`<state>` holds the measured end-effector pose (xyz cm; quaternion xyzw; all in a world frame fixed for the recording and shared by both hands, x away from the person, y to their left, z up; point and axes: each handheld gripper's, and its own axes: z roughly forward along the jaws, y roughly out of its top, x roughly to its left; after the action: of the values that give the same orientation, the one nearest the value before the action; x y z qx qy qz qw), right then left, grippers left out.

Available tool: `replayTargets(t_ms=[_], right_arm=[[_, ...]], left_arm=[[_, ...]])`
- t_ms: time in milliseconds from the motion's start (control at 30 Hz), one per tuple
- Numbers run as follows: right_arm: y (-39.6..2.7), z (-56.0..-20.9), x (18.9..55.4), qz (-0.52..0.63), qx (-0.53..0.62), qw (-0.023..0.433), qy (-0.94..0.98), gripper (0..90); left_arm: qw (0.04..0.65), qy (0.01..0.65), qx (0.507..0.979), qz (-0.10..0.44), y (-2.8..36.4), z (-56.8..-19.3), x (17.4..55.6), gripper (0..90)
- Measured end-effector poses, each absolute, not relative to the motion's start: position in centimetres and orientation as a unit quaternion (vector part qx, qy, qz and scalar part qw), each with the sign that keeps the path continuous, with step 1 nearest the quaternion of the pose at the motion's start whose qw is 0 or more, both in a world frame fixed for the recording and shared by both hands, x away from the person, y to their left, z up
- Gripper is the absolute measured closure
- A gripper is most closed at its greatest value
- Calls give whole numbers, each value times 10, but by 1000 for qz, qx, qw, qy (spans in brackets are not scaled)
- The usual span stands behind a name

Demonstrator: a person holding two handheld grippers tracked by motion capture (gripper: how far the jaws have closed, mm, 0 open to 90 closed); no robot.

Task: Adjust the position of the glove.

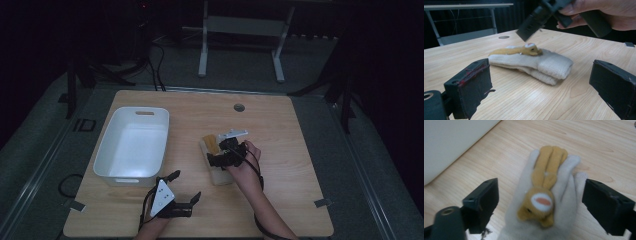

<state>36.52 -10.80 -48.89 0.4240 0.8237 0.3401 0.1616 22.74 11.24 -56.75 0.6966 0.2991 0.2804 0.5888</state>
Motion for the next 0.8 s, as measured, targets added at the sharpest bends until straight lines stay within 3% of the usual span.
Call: replayTargets(t_ms=[100, 200, 300, 800], right_arm=[[-117, -493, 366, 340, 432, 152, 822, 120], [-126, -499, 365, 320, 437, 195, 818, 100], [-135, -503, 365, 321, 446, 172, 817, 101], [-195, -499, 346, 337, 446, 204, 803, 101]], left_arm=[[589, 299, 696, 281, 112, -568, 227, 41], [590, 300, 695, 280, 112, -568, 227, 41], [589, 300, 696, 280, 112, -568, 228, 41], [566, 333, 705, 267, 109, -565, 230, 41]])
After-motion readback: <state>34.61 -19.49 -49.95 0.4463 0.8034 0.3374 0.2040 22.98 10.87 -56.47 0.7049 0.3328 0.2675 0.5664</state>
